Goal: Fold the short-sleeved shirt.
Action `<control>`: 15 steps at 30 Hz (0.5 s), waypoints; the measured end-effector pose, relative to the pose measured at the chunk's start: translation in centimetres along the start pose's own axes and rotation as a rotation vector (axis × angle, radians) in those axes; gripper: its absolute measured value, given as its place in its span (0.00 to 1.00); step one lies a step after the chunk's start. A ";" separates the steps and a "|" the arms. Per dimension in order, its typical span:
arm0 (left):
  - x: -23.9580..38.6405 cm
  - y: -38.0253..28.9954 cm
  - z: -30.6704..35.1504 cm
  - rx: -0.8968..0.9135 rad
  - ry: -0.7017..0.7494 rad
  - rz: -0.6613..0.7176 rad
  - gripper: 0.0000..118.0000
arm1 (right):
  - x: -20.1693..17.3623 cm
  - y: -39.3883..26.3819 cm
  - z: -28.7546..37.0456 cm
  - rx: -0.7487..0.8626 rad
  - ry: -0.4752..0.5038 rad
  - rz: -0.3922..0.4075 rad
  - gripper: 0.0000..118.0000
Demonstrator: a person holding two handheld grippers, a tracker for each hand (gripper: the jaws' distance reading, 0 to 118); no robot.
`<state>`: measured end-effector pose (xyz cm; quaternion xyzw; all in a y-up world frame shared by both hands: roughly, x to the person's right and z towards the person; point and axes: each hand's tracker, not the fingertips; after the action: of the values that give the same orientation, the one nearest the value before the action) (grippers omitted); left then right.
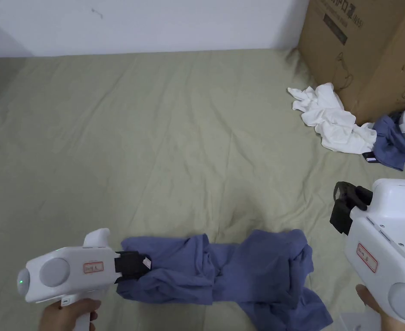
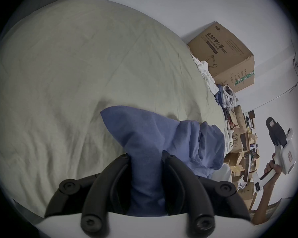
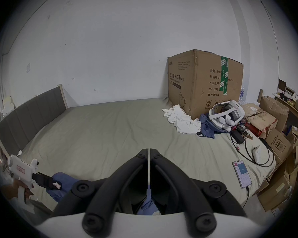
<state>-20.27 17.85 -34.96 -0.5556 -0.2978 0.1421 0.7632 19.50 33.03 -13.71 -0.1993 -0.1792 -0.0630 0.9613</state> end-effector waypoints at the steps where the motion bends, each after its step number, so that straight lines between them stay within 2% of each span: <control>1: -0.3 0.1 0.6 0.003 0.000 0.000 0.26 | -0.1 0.1 0.0 0.002 0.002 -0.001 0.03; 11: -5.3 0.9 9.0 0.045 0.172 0.014 0.26 | -1.5 0.2 -0.4 0.015 0.049 -0.006 0.03; 15: -2.9 1.2 10.3 0.039 0.211 0.003 0.26 | -1.8 -0.2 -0.4 0.018 0.062 -0.019 0.03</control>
<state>-28.76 24.54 -34.87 -0.5528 -0.2122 0.0897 0.8008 17.92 32.77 -14.67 -0.1871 -0.1516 -0.0766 0.9675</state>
